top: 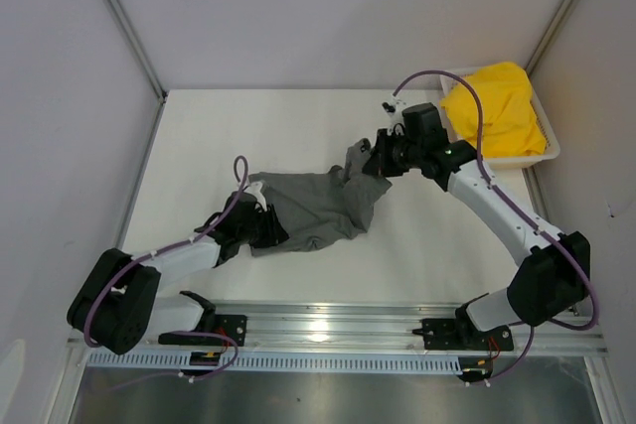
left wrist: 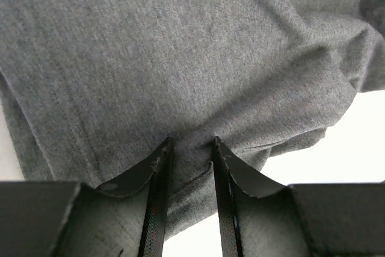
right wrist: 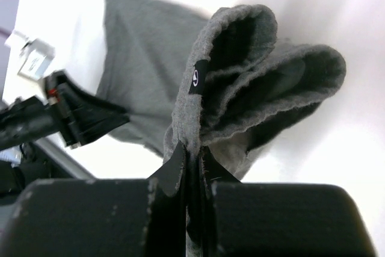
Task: Fold and stack the shorts
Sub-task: Fold the shorts
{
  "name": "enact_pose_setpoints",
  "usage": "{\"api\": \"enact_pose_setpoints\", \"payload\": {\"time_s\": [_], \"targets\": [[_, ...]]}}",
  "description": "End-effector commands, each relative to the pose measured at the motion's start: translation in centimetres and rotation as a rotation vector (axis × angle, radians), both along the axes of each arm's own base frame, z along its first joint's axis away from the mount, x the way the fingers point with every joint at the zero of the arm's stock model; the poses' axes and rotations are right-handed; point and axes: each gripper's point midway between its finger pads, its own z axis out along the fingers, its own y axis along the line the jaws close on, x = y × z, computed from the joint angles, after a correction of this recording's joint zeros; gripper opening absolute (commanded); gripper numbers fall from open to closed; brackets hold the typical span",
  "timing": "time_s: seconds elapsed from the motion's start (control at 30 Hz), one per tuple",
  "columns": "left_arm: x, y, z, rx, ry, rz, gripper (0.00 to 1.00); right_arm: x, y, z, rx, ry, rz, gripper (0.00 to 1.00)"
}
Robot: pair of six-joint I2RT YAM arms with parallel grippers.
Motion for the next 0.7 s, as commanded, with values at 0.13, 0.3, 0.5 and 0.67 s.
{"api": "enact_pose_setpoints", "payload": {"time_s": [0.13, 0.3, 0.5, 0.67], "targets": [[0.1, -0.2, -0.3, 0.043, 0.006, 0.017, 0.36, -1.5, 6.9, 0.9, 0.017, -0.030, 0.136, 0.00], [0.0, -0.2, 0.0, 0.042, -0.005, 0.017, 0.36, -2.0, 10.6, -1.1, 0.024, -0.004, 0.187, 0.00], [-0.2, -0.3, 0.1, 0.038, -0.010, 0.014, 0.36, -2.3, 14.6, -3.8, 0.028, 0.031, 0.218, 0.00], [-0.6, -0.6, -0.2, 0.031, -0.007, 0.006, 0.36, -1.7, 16.7, -4.2, 0.039, -0.004, 0.161, 0.00]]}}
